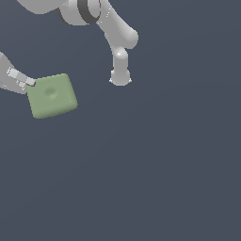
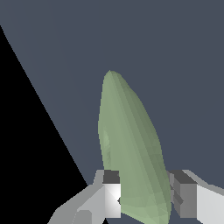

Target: Pick up the object and move it to a goal position.

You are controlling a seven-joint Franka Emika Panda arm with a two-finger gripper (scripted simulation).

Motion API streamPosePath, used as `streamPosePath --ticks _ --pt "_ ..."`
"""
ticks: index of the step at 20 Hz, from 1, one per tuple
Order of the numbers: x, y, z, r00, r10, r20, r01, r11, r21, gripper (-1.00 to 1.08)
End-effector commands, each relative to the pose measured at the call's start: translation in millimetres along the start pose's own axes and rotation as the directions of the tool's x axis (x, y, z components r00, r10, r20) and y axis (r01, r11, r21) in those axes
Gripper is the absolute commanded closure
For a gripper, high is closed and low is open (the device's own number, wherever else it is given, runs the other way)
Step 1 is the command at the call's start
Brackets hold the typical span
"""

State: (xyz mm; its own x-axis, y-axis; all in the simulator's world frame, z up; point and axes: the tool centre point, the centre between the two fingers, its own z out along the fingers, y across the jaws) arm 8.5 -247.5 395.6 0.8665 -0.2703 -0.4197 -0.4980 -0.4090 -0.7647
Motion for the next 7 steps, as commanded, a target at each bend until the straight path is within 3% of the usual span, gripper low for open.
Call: streamPosePath --ticks 1,7 --pt "-0.2 -1.5 -2.8 1.0 -0.001 0.0 0.001 1.0 0.001 1.08" --pt "0.0 -2.6 -4.7 1.0 -0.001 0.001 0.001 1.0 0.001 1.08"
